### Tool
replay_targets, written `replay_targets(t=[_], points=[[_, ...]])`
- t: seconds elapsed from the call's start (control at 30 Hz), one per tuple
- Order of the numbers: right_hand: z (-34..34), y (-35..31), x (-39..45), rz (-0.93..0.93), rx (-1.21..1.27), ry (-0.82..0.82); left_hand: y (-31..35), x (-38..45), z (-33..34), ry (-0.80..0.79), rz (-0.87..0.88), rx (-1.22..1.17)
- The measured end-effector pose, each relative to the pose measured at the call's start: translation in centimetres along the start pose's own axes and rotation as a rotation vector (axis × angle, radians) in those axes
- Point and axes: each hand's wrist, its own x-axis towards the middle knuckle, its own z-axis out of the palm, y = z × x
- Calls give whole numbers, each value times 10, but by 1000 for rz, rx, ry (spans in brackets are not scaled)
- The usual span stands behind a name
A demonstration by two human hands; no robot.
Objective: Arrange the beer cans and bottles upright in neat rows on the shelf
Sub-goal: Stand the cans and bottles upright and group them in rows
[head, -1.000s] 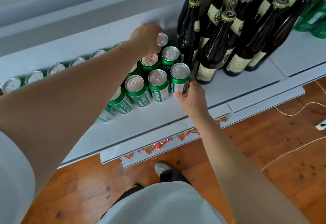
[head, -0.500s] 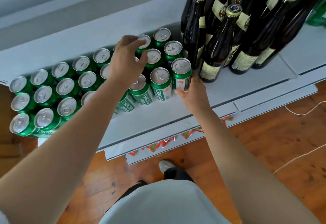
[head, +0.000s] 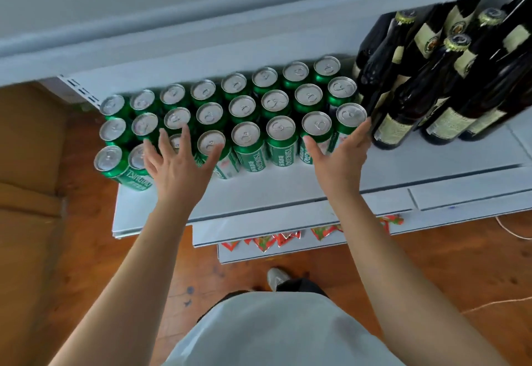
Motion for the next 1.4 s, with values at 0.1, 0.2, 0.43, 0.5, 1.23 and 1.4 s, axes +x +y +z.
replay_targets(t=[0.1,0.2,0.43,0.5,1.23,1.4], points=[[-10,-1,-2,-74,-188,98,-13,3,-12,172,55,-88],[-20,-23,12,-261,-356,222,-43,14,-28,388,11,-129],[3,-62,59,-284,-774,-81,-81,76,-63,176,-273,-326],[8,-67,56,-234,-827,-91,-86,96,-70,66,-296,-304],[26,-142,50,-434,-823,-69,-138,122,-82,-213,-247,-253],[110,-201,-17,-772,-555,-474,-132,117,-77,-232,-304,-318]])
